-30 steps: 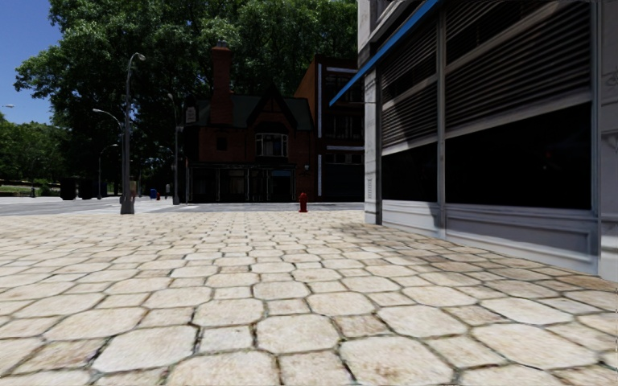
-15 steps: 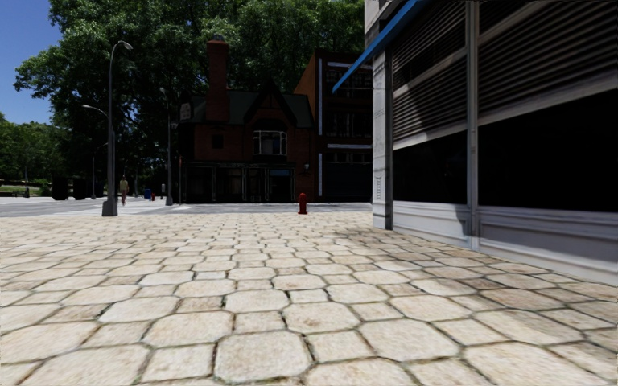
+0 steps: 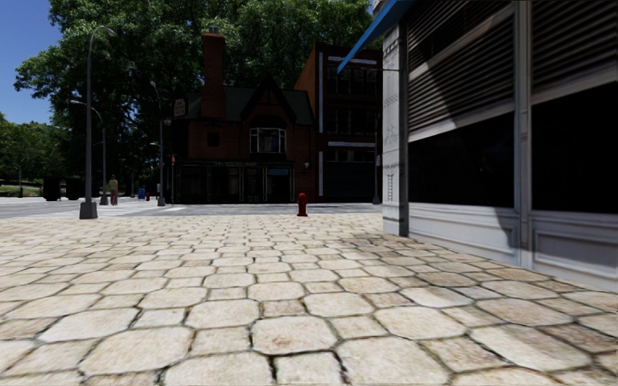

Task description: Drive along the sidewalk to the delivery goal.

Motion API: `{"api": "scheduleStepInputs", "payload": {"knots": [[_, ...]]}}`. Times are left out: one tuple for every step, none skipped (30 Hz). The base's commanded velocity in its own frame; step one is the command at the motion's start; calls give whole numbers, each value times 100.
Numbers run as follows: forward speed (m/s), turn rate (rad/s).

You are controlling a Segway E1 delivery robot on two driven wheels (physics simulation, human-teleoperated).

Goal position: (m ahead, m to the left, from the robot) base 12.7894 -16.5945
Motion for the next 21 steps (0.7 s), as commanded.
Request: {"api": "scheduleStepInputs", "payload": {"knots": [[200, 0], [200, 0], [200, 0], [200, 0], [200, 0], [200, 0], [200, 0], [200, 0], [200, 0], [200, 0], [200, 0], [200, 0], [200, 0], [200, 0], [200, 0], [200, 0], [200, 0], [200, 0], [200, 0], [200, 0], [200, 0]]}}
